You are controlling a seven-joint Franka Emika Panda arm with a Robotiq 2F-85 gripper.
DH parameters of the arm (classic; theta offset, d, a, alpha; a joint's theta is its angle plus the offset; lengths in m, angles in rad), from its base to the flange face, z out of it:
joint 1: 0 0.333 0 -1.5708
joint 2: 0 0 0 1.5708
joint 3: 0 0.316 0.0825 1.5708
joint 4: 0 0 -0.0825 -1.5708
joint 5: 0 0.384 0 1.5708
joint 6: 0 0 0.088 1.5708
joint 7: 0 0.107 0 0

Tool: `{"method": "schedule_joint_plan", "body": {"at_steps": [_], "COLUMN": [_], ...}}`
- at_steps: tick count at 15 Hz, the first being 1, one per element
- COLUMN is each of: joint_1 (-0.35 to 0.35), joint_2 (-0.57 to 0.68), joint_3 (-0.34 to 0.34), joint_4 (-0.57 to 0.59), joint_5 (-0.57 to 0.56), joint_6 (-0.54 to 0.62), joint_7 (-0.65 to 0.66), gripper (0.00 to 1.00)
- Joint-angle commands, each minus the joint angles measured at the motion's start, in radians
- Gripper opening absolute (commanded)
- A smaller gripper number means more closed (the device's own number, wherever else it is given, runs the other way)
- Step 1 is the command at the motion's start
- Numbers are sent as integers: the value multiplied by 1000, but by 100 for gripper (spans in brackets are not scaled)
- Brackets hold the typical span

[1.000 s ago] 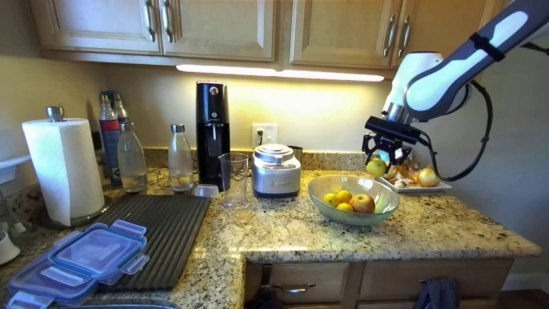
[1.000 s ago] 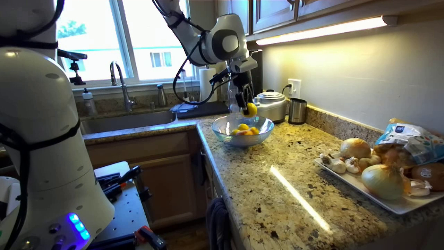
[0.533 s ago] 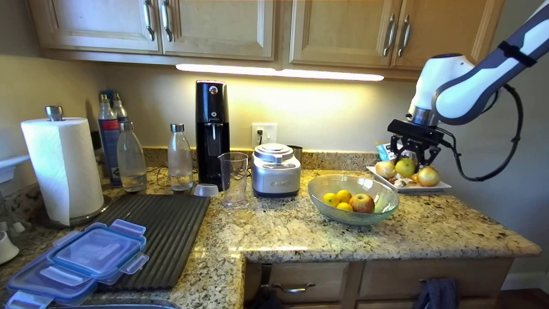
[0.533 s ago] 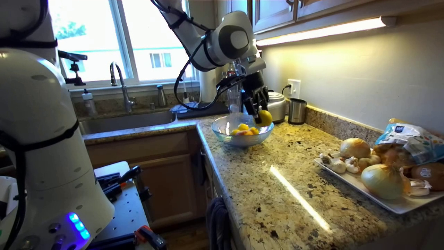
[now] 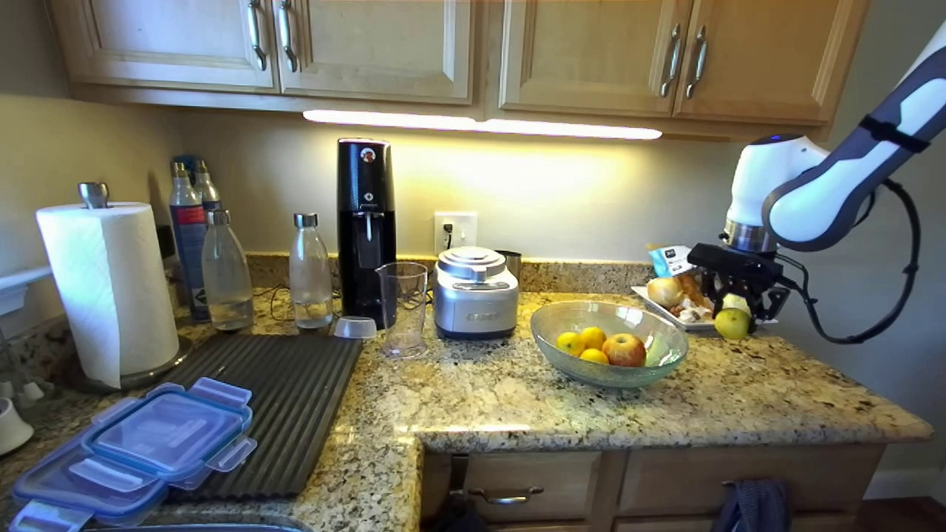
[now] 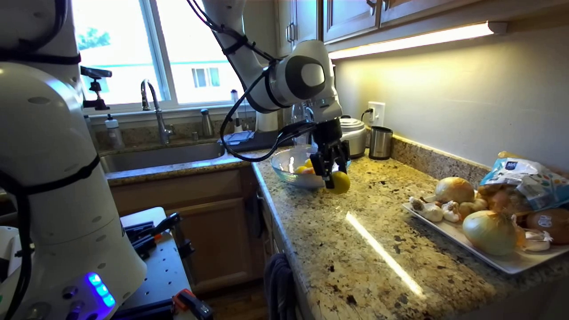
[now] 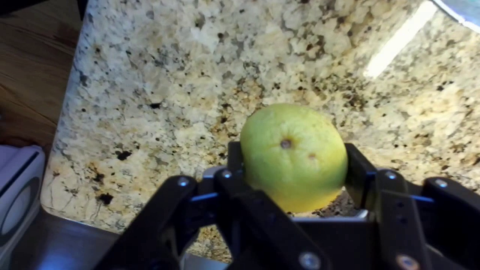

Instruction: Take one yellow object from the glass bowl and put it on the counter top

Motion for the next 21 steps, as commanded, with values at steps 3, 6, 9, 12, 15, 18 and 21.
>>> {"method": "schedule_joint_plan", "body": {"at_steps": [3, 6, 9, 12, 15, 18, 21], "joint_1": [-11, -6, -6, 2, 16, 21, 35], "joint_2": [93, 150, 191, 212, 220, 219, 201], "joint_3": [-15, -27, -35, -53, -78, -83, -87], "joint_4": [-20, -11, -1, 8, 22, 27, 15], "joint_5": [49, 104, 175, 236, 262, 283, 284], "joint_6": [111, 169, 214, 242, 246, 246, 246], "joint_7": [11, -6, -32, -60, -75, -83, -93], "gripper": [40, 40, 40, 40, 40, 81, 99]}}
